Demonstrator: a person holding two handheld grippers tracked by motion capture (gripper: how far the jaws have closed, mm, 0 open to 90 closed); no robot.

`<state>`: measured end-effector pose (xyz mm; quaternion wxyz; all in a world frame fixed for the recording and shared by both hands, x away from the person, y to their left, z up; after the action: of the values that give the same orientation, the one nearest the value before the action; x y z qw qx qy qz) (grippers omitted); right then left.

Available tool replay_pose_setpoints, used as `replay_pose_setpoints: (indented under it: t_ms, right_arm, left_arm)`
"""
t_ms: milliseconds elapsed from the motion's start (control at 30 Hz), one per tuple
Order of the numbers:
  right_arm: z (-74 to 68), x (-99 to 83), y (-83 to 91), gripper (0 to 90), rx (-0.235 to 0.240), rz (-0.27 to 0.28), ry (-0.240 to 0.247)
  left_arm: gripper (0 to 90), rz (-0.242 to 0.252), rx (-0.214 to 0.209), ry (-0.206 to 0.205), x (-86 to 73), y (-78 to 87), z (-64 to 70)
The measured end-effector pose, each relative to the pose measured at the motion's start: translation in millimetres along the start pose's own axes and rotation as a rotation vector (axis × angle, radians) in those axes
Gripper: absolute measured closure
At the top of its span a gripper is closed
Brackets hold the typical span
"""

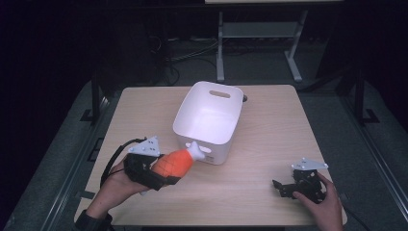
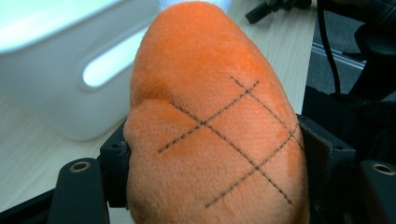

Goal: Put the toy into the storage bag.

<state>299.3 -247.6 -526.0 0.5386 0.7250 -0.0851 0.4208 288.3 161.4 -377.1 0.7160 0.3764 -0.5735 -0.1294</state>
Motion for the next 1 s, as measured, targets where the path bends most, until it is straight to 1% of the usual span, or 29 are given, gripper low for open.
replay_pose_setpoints:
  t_ms: [67,167,200,233,300,500,533,600,633,767,833,1000]
  right_arm:
    - [0.0,0.0,0.0,0.9,0.000,0.000,0.000]
    - [-0.1,0.0,0.1,0.9,0.001,0.000,0.000]
    - [0.0,0.0,0.1,0.8,0.001,0.000,0.001]
    - [-0.1,0.0,0.1,0.9,0.001,0.000,0.000]
    - [-0.1,0.0,0.1,0.9,0.000,0.000,-0.001]
    - [-0.1,0.0,0.1,0.9,0.001,0.000,-0.001]
    - [-0.1,0.0,0.1,0.9,0.001,0.000,-0.001]
    - [-0.1,0.0,0.1,0.9,0.001,0.000,-0.001]
    - [-0.1,0.0,0.1,0.9,0.001,0.000,-0.001]
    - [-0.1,0.0,0.1,0.9,-0.001,0.001,-0.001]
    - [-0.1,0.1,0.1,0.9,0.000,0.001,-0.001]
    - [-0.2,0.1,0.1,0.9,0.000,0.001,-0.002]
  left_arm:
    - [27.2,0.004,0.001,0.000,4.6,1.8,-2.5]
    - [27.2,0.011,-0.010,-0.001,10.7,3.3,-4.4]
    - [27.2,0.011,-0.010,-0.001,10.7,3.3,-4.4]
    - [27.2,0.009,-0.011,-0.007,14.9,3.9,-6.3]
    - [27.2,0.013,-0.013,-0.010,18.3,4.6,-7.8]
    - [27.2,0.026,-0.017,-0.005,28.4,6.1,-13.5]
    - [27.2,0.023,-0.016,-0.013,29.8,6.3,-15.0]
    - [27.2,0.025,-0.014,-0.009,31.4,6.0,-15.7]
    - [27.2,0.021,-0.012,-0.014,33.0,6.2,-17.0]
    - [27.2,0.026,-0.009,-0.012,38.2,6.6,-22.8]
    - [27.2,0.032,-0.012,-0.003,40.6,5.8,-24.6]
    - [27.2,0.033,-0.007,-0.004,45.8,5.5,-30.4]
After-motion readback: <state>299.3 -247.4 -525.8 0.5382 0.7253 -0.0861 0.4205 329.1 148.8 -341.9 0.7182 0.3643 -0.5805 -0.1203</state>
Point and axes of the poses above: each handheld gripper's, and its own axes: y roughly backward along the jaws, x roughly out of its top, z roughly to its right, the point moved 6 cm from there along -y, roughly forward along the jaws, and after that the axes turned 3 degrees about x, right-handed, at the moved point
